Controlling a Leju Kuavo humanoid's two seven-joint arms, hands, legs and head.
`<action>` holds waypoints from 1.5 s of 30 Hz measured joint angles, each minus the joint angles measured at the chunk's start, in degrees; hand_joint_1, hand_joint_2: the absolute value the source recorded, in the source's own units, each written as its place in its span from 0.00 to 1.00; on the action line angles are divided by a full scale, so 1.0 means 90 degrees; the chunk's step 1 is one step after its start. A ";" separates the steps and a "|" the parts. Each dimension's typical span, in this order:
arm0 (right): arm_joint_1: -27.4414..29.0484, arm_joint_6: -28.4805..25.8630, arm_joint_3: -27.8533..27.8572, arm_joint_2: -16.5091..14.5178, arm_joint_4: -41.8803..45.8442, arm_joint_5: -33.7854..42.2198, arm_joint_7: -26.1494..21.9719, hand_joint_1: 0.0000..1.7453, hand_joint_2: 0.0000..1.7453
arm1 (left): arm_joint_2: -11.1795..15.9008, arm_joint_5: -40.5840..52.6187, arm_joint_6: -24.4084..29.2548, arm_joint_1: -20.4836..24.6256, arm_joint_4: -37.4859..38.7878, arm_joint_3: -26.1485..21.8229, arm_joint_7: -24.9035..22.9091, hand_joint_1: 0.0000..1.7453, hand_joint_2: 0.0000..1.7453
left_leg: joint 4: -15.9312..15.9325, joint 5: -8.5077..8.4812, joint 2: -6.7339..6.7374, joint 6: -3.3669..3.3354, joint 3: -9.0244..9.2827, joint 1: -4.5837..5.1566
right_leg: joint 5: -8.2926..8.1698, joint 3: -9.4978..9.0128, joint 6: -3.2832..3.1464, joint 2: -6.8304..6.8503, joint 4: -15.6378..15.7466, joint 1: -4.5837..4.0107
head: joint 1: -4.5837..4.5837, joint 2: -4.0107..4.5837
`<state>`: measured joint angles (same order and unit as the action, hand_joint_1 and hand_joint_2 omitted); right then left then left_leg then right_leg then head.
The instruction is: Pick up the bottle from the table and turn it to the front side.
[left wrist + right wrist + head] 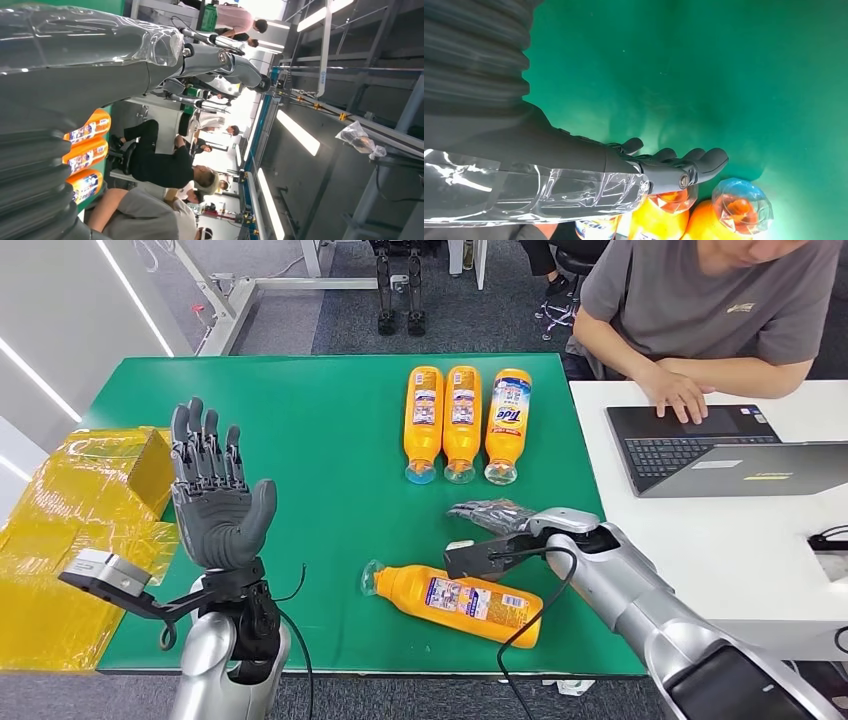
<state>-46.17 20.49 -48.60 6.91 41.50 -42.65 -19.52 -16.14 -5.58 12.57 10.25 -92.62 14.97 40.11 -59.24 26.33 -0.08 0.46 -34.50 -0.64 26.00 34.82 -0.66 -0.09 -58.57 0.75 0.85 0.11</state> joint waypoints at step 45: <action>0.0131 -0.0524 0.0091 -0.0866 0.0014 0.2426 -0.0505 0.00 1.00 | -0.0019 0.0045 0.0316 0.0029 -0.0032 -0.0109 0.0000 0.00 1.00 | -0.0001 0.0000 -0.0001 0.0000 0.0000 0.0000 | 0.0000 0.0002 0.0001 0.0000 0.0000 0.0000 | 0.0000 0.0000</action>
<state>-44.99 15.77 -47.78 -0.89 41.63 -20.82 -24.06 -16.31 -5.17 15.41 10.52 -92.91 13.99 40.11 -59.26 26.33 -0.08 0.46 -34.50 -0.64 26.00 34.83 -0.65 -0.09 -58.57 0.75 0.85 0.11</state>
